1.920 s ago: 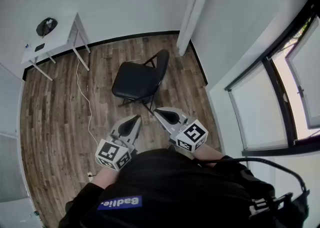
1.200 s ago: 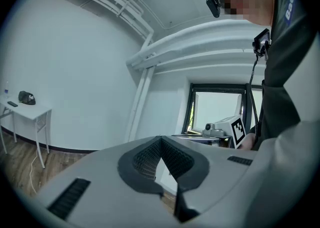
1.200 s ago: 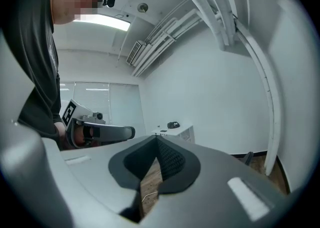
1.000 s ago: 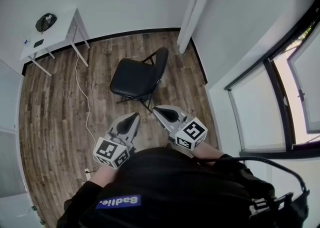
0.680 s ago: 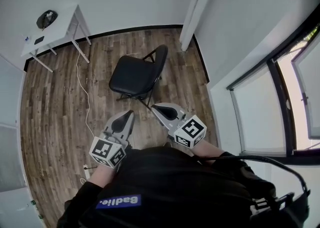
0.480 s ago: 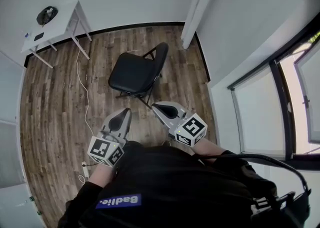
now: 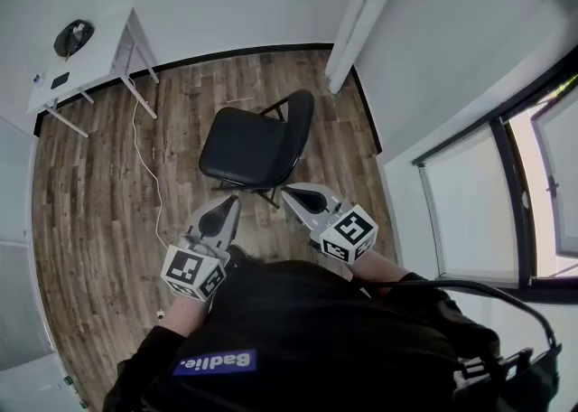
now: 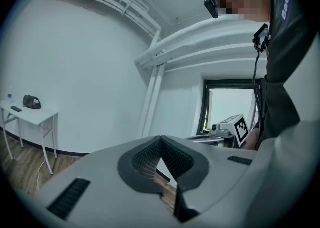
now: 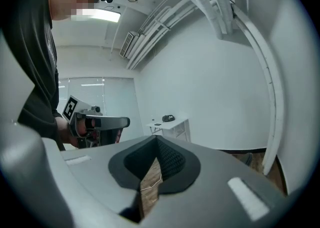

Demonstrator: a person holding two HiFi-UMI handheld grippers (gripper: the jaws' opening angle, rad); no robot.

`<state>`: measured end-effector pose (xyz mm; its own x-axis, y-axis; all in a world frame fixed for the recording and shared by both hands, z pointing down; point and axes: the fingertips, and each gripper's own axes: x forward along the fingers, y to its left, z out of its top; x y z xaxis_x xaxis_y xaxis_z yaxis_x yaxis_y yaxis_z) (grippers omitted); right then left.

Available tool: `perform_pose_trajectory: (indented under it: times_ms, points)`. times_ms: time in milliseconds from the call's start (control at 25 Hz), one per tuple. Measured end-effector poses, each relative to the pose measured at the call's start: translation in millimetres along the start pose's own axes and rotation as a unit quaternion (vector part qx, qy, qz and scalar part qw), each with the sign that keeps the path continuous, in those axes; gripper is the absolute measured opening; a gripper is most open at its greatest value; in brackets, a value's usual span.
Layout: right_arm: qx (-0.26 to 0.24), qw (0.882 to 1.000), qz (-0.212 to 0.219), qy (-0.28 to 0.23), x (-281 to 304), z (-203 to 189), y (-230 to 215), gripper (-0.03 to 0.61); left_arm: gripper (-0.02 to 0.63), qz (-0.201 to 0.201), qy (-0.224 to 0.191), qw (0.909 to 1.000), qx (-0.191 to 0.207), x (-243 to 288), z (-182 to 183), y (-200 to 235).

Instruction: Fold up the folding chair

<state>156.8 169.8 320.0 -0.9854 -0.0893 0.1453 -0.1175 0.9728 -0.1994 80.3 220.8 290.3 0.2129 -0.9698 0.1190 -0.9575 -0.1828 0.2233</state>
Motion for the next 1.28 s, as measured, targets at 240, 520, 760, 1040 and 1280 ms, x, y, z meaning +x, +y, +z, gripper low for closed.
perform_pose_trajectory:
  times_ms: [240, 520, 760, 1040, 1280]
  points:
    - [0.01, 0.999, -0.046, 0.006, 69, 4, -18, 0.002, 0.005, -0.033, 0.002, 0.9995, 0.0, 8, 17, 74]
    - [0.016, 0.995, -0.097, 0.002, 111, 8, -47, 0.002, 0.005, -0.055, 0.008, 0.9984, 0.006, 26, 21, 130]
    - [0.024, 0.995, -0.098, 0.009, 120, 9, -86, 0.002, 0.005, -0.049, 0.012, 0.9987, -0.003, 64, 25, 146]
    - [0.03, 0.998, -0.057, 0.027, 133, 5, -144, 0.002, 0.005, -0.029, 0.005, 0.9995, -0.011, 117, 26, 164]
    - [0.038, 0.998, -0.034, 0.04, 141, -3, -194, 0.002, 0.005, 0.002, -0.001, 1.0, -0.01, 161, 27, 185]
